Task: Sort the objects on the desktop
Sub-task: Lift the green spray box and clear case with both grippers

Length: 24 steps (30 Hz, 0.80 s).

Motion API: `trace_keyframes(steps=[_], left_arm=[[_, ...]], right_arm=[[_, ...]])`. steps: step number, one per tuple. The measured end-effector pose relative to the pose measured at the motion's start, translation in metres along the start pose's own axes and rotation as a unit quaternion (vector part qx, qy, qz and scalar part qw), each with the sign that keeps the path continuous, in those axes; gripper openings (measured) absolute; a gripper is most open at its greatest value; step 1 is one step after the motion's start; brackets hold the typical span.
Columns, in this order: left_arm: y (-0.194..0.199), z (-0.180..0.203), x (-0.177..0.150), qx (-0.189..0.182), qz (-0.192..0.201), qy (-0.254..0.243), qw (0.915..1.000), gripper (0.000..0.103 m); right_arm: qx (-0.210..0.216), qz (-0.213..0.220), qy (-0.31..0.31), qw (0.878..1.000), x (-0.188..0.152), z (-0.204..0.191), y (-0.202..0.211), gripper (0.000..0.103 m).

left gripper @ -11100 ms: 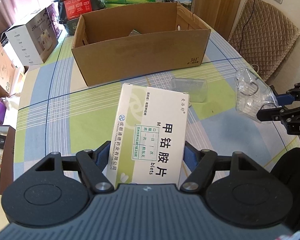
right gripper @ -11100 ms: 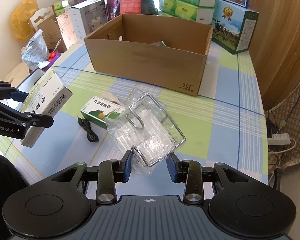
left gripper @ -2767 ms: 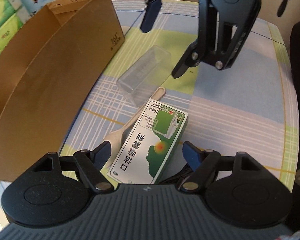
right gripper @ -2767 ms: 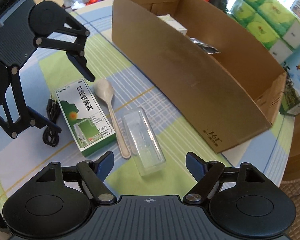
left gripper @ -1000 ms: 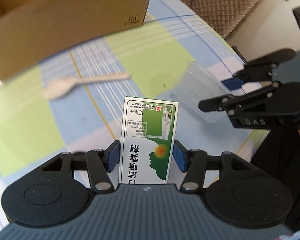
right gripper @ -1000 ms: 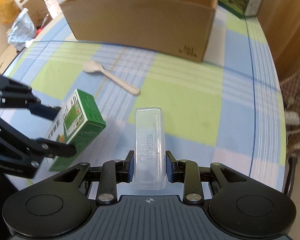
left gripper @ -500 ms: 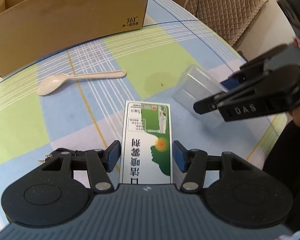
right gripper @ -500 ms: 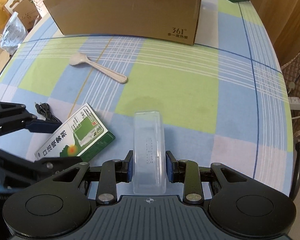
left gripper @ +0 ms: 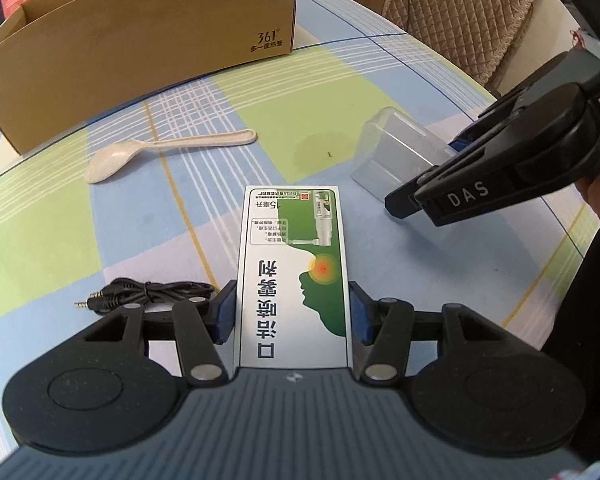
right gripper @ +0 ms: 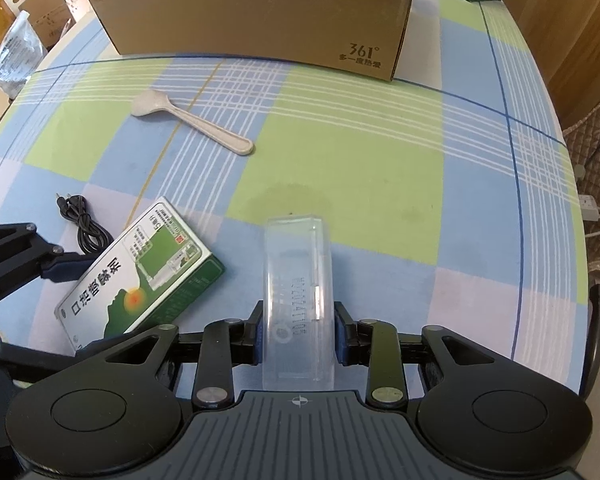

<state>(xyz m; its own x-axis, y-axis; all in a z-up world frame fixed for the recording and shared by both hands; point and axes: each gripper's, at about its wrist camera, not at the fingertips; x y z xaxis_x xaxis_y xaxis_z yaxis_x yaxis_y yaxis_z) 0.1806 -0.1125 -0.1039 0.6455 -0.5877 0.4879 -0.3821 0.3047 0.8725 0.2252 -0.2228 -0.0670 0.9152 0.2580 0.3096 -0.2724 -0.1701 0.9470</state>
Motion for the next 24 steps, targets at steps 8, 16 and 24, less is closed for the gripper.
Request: trace_keyframes(steps=[8, 16, 24], left_arm=[[0.024, 0.001, -0.002, 0.007, 0.014, 0.049, 0.9987, 0.050], [0.056, 0.000, 0.004, 0.017, 0.032, 0.091, 0.9952, 0.050], [0.077, 0.006, -0.004, 0.023, 0.039, 0.108, 0.9931, 0.050]], right_arm=[[0.009, 0.041, -0.024, 0.999, -0.008, 0.003, 0.024, 0.028], [0.022, 0.073, -0.046, 0.996, -0.022, 0.008, 0.057, 0.028], [0.047, 0.097, -0.060, 0.992, -0.038, 0.000, 0.083, 0.028]])
Point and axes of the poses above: each gripper's, at about its wrist camera, not at the fingertips, and y roughly against the way its jaws point, z to its right, x to its top, and after that the axes turned 9 degrees about -y, right-handed
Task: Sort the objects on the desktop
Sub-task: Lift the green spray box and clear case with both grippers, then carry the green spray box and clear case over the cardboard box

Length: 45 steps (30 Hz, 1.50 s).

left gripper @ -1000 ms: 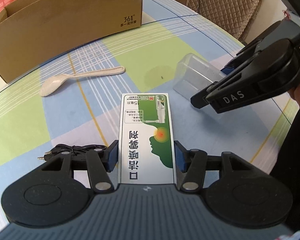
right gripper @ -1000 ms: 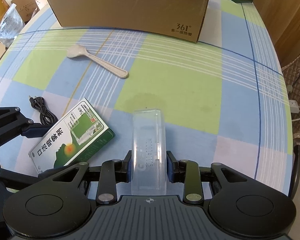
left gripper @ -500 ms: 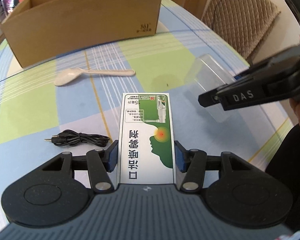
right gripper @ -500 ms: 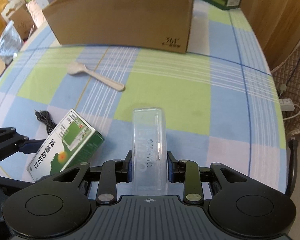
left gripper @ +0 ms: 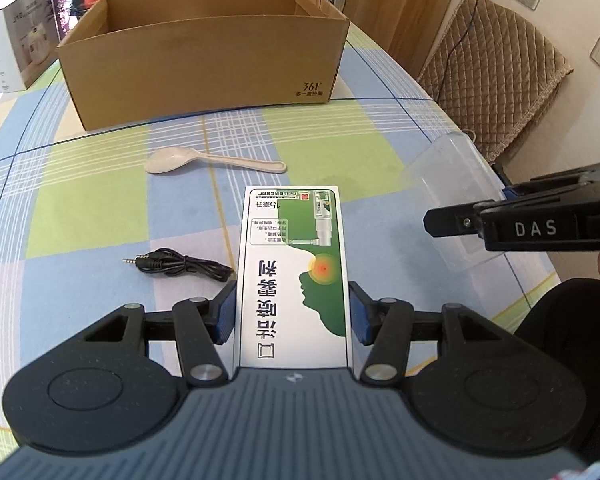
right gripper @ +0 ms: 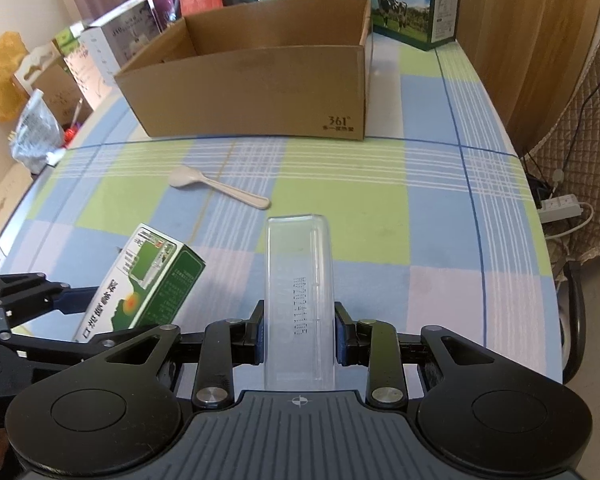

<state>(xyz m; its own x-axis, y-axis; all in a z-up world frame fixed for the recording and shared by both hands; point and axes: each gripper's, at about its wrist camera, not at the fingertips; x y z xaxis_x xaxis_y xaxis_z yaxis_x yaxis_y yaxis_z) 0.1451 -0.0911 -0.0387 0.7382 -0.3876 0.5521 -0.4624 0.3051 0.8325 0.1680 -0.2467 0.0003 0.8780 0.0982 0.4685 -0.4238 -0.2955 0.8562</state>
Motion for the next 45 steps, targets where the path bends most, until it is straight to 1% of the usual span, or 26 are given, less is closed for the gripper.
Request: trace_keyframes(steps=[8, 18, 27, 37, 45], left_arm=[[0.014, 0.001, -0.007, 0.011, 0.007, 0.007, 0.9999, 0.050], [0.020, -0.001, -0.012, 0.013, 0.010, 0.018, 0.9997, 0.050], [0.023, -0.002, -0.012, 0.016, 0.013, 0.018, 0.9996, 0.050], [0.025, -0.007, -0.012, 0.018, 0.015, 0.021, 0.9995, 0.050], [0.027, -0.014, -0.007, 0.022, 0.019, 0.023, 0.9993, 0.050]], right_arm=[[0.017, 0.007, -0.008, 1.000, -0.010, -0.005, 0.013, 0.028], [0.022, 0.009, -0.006, 1.000, -0.017, -0.010, 0.018, 0.028], [0.022, 0.013, -0.005, 1.000, -0.018, -0.012, 0.020, 0.028], [0.017, 0.016, -0.004, 1.000, -0.014, -0.014, 0.021, 0.028], [0.017, 0.025, 0.000, 1.000, -0.003, -0.017, 0.023, 0.028]])
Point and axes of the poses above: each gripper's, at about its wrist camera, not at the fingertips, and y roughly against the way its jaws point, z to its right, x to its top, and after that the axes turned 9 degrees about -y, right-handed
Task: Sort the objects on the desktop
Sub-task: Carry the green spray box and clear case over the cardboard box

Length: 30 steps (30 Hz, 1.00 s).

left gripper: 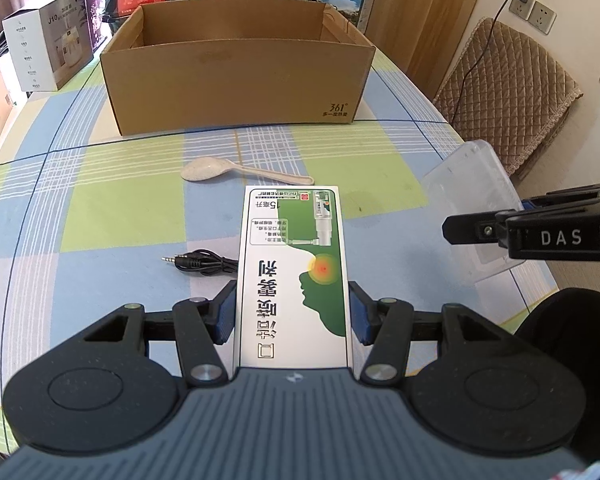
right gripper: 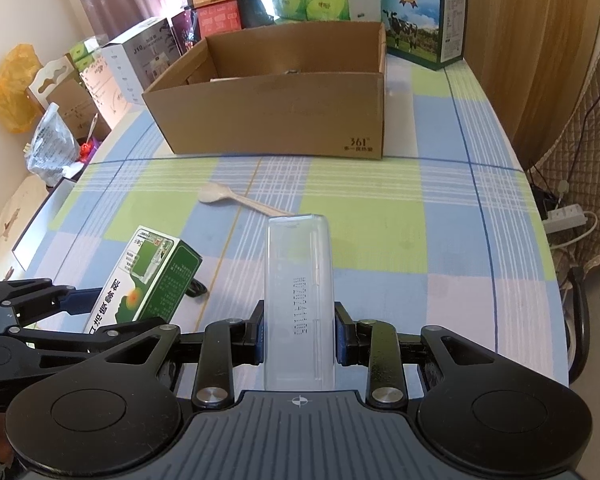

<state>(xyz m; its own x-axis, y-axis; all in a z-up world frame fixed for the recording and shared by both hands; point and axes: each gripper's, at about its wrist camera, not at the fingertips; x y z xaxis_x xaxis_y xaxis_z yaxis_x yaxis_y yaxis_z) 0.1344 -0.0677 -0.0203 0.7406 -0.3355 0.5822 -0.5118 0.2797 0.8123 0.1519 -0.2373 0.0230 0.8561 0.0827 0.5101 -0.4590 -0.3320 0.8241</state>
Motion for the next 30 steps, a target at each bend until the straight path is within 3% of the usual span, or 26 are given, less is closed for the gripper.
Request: trace_keyframes(steps=[30], left_arm=[[0.019, -0.063, 0.062, 0.033, 0.040, -0.010, 0.9986, 0.050]], right_arm=[[-0.005, 0.038, 0.037, 0.999, 0.063, -0.019, -0.001, 0.028]])
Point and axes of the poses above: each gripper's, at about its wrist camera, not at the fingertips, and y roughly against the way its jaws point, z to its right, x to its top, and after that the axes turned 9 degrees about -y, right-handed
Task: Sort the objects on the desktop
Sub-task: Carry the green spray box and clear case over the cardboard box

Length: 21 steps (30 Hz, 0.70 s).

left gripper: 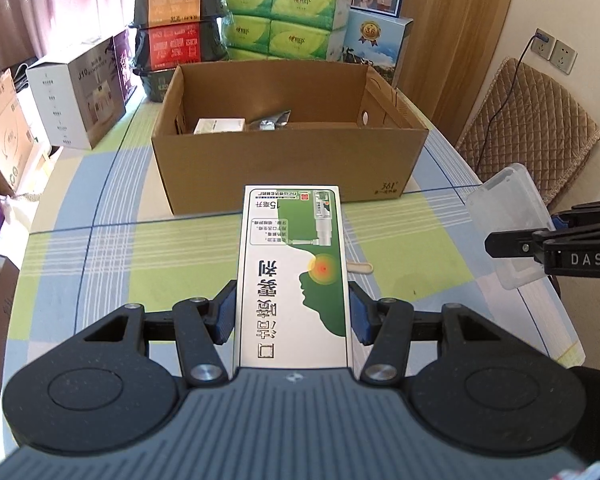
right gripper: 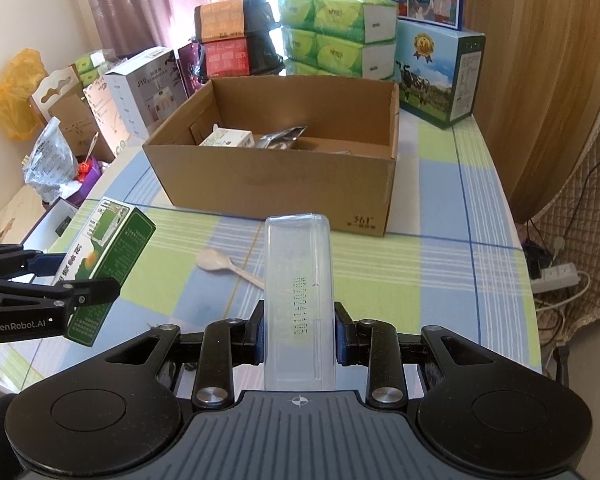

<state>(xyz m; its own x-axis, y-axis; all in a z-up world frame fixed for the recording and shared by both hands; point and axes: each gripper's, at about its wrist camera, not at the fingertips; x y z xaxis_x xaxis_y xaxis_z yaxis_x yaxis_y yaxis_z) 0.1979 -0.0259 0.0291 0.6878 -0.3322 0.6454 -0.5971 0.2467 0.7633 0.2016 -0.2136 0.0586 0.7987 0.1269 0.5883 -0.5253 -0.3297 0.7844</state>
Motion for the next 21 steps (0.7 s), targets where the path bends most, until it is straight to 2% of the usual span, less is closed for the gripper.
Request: trace_keyframes(steps=[21], left_arm=[[-0.023, -0.016, 0.032, -0.011, -0.003, -0.010, 0.9999, 0.050]], right_arm=[[-0.005, 0.008, 0.023, 1.000, 0.038, -0.004, -0.017, 0.028]])
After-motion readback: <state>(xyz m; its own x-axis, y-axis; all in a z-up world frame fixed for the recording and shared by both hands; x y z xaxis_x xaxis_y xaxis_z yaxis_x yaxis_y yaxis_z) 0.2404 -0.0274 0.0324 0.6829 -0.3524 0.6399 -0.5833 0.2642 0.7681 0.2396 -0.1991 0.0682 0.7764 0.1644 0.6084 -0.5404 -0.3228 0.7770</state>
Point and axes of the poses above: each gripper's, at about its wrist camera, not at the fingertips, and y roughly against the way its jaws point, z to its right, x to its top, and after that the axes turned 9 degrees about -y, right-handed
